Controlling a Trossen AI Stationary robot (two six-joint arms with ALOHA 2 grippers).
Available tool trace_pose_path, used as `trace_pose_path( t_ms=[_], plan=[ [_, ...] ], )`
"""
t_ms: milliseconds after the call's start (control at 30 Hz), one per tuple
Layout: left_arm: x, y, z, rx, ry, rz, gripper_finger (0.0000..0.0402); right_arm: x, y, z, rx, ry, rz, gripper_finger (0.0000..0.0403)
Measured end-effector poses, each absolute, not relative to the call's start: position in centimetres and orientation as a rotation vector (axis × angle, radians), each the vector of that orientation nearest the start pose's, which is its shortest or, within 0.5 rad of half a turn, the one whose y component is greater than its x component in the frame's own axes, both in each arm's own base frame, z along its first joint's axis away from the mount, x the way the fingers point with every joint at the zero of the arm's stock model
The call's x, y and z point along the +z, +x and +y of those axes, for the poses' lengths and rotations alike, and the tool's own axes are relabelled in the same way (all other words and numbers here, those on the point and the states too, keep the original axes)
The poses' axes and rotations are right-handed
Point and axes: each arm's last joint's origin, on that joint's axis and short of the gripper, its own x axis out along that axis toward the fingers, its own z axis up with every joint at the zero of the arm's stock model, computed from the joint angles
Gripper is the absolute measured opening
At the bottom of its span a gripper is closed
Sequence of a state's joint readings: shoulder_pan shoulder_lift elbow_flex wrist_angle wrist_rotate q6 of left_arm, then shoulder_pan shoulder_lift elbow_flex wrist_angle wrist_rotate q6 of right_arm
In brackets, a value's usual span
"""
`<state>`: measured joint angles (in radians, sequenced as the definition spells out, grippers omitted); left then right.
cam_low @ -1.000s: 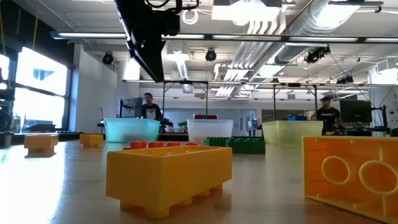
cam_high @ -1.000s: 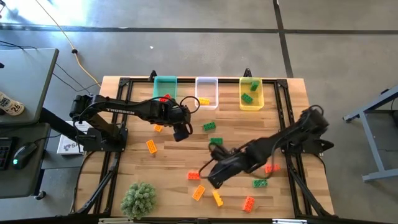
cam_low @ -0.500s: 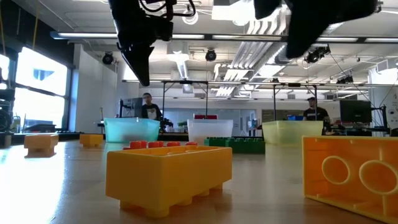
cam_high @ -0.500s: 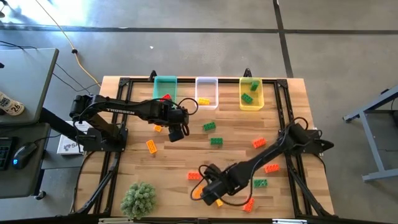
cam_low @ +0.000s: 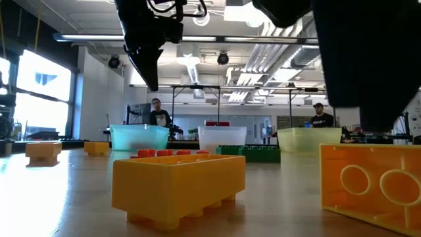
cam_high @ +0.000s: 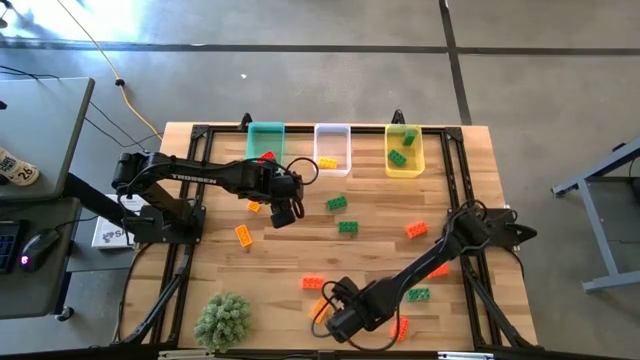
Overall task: Sort & place blocks by color
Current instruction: Put the yellow game piece into the white bin
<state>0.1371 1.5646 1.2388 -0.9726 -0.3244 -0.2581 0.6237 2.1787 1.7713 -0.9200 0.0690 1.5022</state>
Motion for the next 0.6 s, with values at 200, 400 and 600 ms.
trace_pose_path(
  t_ms=[200, 400, 600],
  plan=[
    [25.4, 29.1, 5.0, 0.559, -0.095, 1.241, 0.0174, 16.4, 36.2, 26.3, -0.552, 0.818, 1.323, 0.0200],
    [25.4, 29.1, 5.0, 0.558, -0.095, 1.241, 0.0174, 15.6, 36.2, 26.5, -0.567, 0.841, 1.356, 0.0164],
    [25.4, 29.1, 4.9, 0.558, -0.095, 1.241, 0.0174, 15.6, 36.3, 26.4, -0.561, 0.848, 1.360, 0.0062]
  ],
)
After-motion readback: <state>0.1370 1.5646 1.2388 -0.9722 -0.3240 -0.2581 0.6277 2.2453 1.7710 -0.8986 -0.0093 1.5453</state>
